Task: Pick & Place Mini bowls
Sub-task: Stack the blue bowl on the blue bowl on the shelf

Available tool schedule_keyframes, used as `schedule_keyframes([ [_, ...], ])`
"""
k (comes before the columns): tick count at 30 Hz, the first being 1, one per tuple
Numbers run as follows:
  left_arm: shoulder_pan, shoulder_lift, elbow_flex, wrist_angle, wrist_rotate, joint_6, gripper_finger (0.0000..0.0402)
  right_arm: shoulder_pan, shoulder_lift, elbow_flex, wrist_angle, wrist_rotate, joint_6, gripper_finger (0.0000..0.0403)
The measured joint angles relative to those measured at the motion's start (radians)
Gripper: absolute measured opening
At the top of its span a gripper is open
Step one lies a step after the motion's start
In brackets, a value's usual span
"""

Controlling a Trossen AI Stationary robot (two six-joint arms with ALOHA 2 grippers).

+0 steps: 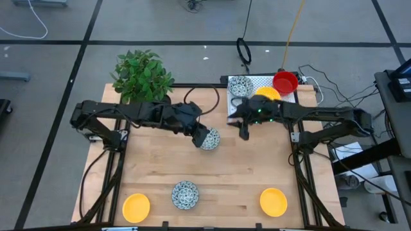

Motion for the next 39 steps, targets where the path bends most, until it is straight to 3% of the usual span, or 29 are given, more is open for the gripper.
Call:
schedule_keyframes([
  [7,-0.004,-0.029,-0.002,-0.108,0.07,0.066,0.009,0.074,0.102,0.0,0.001,0.004,0.028,0.013],
  [15,-0.04,-0.118,-0.001,-0.253,-0.036,0.078,0.009,0.126,0.205,0.0,0.047,-0.002,-0.004,0.013],
  [23,-0.078,-0.158,0.0,-0.295,-0.104,0.061,0.009,0.178,0.319,0.002,0.158,-0.005,-0.088,0.013],
  [33,-0.085,-0.166,-0.001,-0.332,-0.113,0.018,0.009,0.239,0.474,0.062,0.224,0.001,-0.17,0.013],
  [39,-0.085,-0.165,-0.001,-0.348,-0.113,0.007,0.009,0.247,0.54,0.082,0.227,0.101,-0.218,0.013],
])
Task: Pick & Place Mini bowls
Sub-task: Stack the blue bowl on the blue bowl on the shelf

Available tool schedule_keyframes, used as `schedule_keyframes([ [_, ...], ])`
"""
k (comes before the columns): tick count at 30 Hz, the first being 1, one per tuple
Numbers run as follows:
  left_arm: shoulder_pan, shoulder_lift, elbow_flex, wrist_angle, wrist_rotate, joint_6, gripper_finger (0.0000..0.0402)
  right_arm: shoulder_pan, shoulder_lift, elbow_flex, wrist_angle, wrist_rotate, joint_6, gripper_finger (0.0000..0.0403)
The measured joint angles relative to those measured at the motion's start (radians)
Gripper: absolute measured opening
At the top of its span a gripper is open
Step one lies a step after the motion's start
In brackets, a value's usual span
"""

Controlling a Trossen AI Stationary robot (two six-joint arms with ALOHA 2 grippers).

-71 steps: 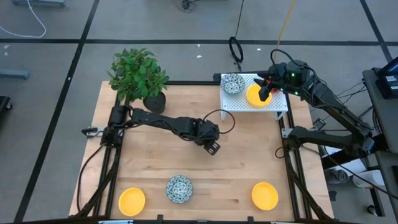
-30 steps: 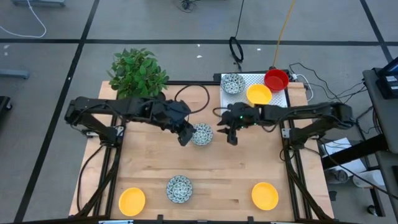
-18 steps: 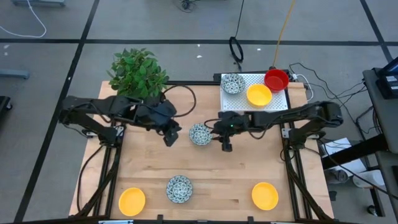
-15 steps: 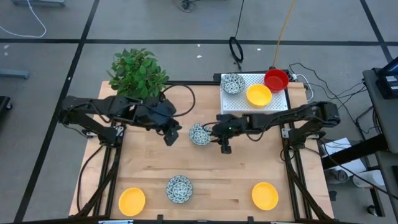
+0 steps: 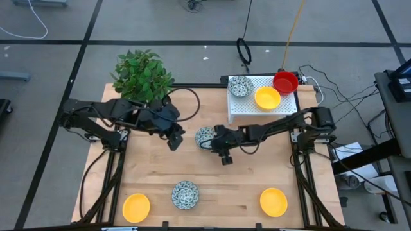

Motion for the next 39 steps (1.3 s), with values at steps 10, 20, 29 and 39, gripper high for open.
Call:
schedule_keyframes([
  [10,0.0,0.0,0.0,0.003,-0.011,-0.007,0.009,0.0,0.065,0.0,0.036,0.051,-0.021,0.0129],
  [20,0.0,0.0,0.0,0.011,-0.009,-0.052,0.009,0.0,0.064,0.0,0.039,0.05,-0.036,0.0032],
  [29,0.0,0.0,0.0,0.012,-0.007,-0.068,0.009,0.0,0.06,0.0,0.039,0.053,-0.074,0.0005],
  [39,0.0,0.0,0.0,0.011,-0.006,-0.057,0.009,0.005,-0.084,0.0,-0.001,0.057,-0.02,0.0003],
])
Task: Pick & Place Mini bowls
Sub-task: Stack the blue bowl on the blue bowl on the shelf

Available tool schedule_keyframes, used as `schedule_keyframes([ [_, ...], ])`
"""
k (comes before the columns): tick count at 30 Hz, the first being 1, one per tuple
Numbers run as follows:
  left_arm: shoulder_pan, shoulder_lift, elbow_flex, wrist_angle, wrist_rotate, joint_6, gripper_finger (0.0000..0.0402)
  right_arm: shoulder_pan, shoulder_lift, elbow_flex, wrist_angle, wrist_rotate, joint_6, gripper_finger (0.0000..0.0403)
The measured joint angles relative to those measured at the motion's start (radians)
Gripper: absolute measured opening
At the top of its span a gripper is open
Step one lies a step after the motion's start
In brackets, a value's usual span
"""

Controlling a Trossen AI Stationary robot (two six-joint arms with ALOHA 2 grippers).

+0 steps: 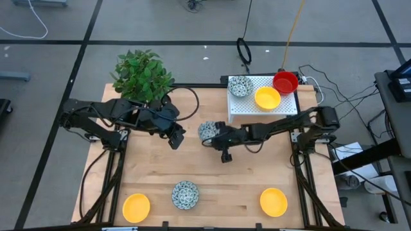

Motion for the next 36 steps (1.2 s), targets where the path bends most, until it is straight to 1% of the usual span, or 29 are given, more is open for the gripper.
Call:
schedule_keyframes([
  [2,0.0,0.0,0.0,0.0,-0.001,0.01,0.009,0.0,-0.051,-0.002,-0.037,0.022,0.013,0.0002],
  [4,0.0,0.0,0.0,0.0,-0.001,0.01,0.009,0.001,-0.1,-0.002,-0.037,0.062,0.012,0.0002],
  [11,0.004,0.005,0.0,0.003,-0.002,0.01,0.009,-0.015,-0.305,-0.001,-0.112,0.236,0.002,0.0002],
  [17,0.008,0.005,0.0,0.032,-0.002,0.01,0.009,-0.095,-0.452,0.0,-0.143,0.39,0.002,0.0001],
  [19,0.008,0.005,0.0,0.057,-0.003,0.019,0.009,-0.136,-0.483,-0.001,-0.164,0.419,0.002,0.0001],
  [25,0.008,0.005,0.0,0.116,-0.004,0.063,0.009,-0.276,-0.504,-0.001,-0.189,0.408,0.062,0.0001],
  [28,0.008,0.005,0.0,0.134,-0.004,0.075,0.009,-0.337,-0.482,-0.001,-0.202,0.362,0.114,0.0001],
  [30,0.008,0.005,0.0,0.133,-0.004,0.076,0.009,-0.367,-0.468,-0.001,-0.209,0.327,0.155,0.0001],
  [36,0.008,0.004,0.0,0.13,-0.008,0.076,0.009,-0.409,-0.421,-0.001,-0.206,0.318,0.211,0.0002],
])
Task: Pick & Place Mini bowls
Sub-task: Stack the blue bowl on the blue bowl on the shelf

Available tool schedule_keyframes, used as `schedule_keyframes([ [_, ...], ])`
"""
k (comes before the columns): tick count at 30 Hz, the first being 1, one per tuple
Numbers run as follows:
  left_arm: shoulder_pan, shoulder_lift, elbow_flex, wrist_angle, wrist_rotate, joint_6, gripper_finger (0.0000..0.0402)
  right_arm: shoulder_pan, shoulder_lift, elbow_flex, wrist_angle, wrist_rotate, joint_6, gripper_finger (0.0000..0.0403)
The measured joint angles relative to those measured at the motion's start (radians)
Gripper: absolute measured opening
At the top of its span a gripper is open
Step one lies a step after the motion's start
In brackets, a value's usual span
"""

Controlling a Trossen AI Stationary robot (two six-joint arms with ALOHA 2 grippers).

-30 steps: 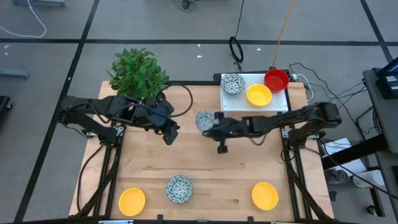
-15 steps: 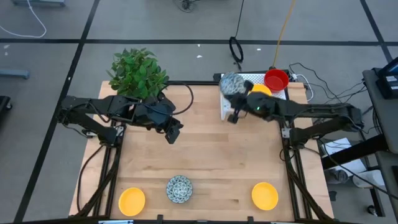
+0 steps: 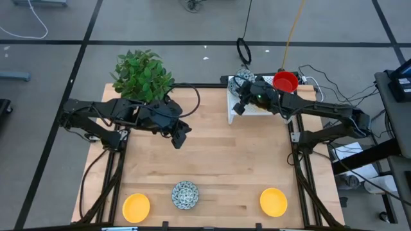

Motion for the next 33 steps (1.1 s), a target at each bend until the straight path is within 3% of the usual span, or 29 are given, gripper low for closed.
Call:
schedule_keyframes([
  [20,0.001,0.0,0.0,-0.002,-0.04,0.042,0.009,-0.073,0.06,0.0,0.018,-0.041,-0.002,0.001],
  [33,0.001,0.0,0.0,-0.002,-0.04,0.039,0.009,-0.076,0.059,0.001,0.02,-0.041,-0.003,0.0051],
])
